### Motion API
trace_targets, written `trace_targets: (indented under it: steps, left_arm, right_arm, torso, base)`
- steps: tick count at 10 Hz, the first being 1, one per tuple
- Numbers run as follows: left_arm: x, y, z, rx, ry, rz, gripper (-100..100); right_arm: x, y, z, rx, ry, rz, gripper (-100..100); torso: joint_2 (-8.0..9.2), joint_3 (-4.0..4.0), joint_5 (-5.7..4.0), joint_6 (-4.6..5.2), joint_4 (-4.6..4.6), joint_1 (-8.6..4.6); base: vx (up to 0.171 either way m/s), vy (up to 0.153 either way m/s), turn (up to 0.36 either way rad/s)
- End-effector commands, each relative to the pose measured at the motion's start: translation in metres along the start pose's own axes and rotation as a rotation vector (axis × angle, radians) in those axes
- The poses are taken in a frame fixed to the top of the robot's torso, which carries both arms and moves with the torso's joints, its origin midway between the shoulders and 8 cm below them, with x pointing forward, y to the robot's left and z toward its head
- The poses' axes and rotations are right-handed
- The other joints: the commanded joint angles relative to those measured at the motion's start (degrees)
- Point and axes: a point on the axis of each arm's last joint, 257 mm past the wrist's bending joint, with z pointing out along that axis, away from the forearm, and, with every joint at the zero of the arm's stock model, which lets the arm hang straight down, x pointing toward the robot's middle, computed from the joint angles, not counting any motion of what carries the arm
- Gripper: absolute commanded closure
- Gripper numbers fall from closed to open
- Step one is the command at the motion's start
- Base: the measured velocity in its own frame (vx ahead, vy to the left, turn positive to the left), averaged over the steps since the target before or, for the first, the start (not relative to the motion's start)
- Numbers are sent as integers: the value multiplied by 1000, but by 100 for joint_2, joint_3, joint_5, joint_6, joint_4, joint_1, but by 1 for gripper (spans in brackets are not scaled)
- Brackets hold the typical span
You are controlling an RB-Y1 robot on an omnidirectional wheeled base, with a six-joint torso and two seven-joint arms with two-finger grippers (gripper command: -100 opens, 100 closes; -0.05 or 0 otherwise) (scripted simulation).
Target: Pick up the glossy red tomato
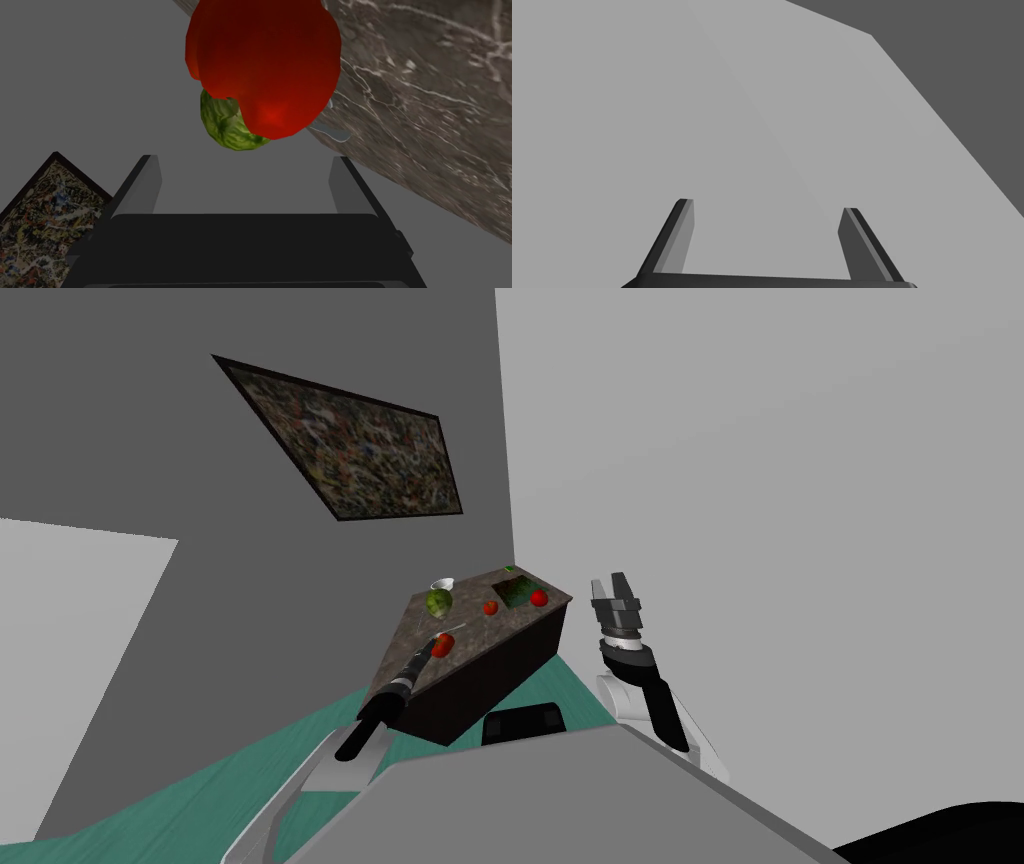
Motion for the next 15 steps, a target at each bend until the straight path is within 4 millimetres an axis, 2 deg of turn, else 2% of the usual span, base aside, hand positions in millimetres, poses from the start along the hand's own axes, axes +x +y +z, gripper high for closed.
trace_targets:
  steps: [1,2,3,4,5,6,10,11,12,13,15]
  left_arm:
    - [10,15,0,-48,18,-11,-100]
    - [5,9,1,-27,10,-7,-100]
    - [5,10,1,-32,12,-8,0]
    - [4,13,6,-33,5,-10,-100]
    - [5,12,5,-34,8,-9,-100]
    - [5,12,5,-33,8,-9,100]
    - [2,9,6,-25,3,-8,100]
    - [2,9,6,-26,3,-8,0]
    - [-9,-5,8,8,-18,21,-100]
    - [-13,-9,9,18,-25,30,-100]
    - [-39,-41,12,91,-74,95,-100]
  right_arm:
    - [0,0,0,0,0,0,0]
    - [0,0,0,0,0,0,0]
    - [0,0,0,0,0,0,0]
    - [0,0,0,0,0,0,0]
    - [0,0,0,0,0,0,0]
    - [0,0,0,0,0,0,0]
    - [0,0,0,0,0,0,0]
    - [0,0,0,0,0,0,0]
    - [0,0,0,0,0,0,0]
    - [0,0,0,0,0,0,0]
    - [0,0,0,0,0,0,0]
  torso:
    - [0,0,0,0,0,0]
    - [0,0,0,1,0,-3]
    - [14,7,-2,-2,3,-10]
    - [27,15,-3,-1,6,-14]
    - [18,11,-3,0,5,-12]
    - [23,13,-3,-2,5,-14]
    - [28,10,11,-1,-7,-8]
    - [26,9,11,-1,-7,-6]
    - [25,8,12,-1,-7,-5]
    - [59,26,11,-1,-1,-6]
    - [94,47,9,-2,9,-12]
  base:
    - [92,28,-92]
    - [41,13,-20]
    - [8,3,3]
    - [50,11,-49]
    - [31,8,-15]
    - [0,0,0]
    - [0,0,0]
    - [0,0,0]
    - [-124,-2,8]
    - [-184,-31,-3]
    - [-186,-3,7]
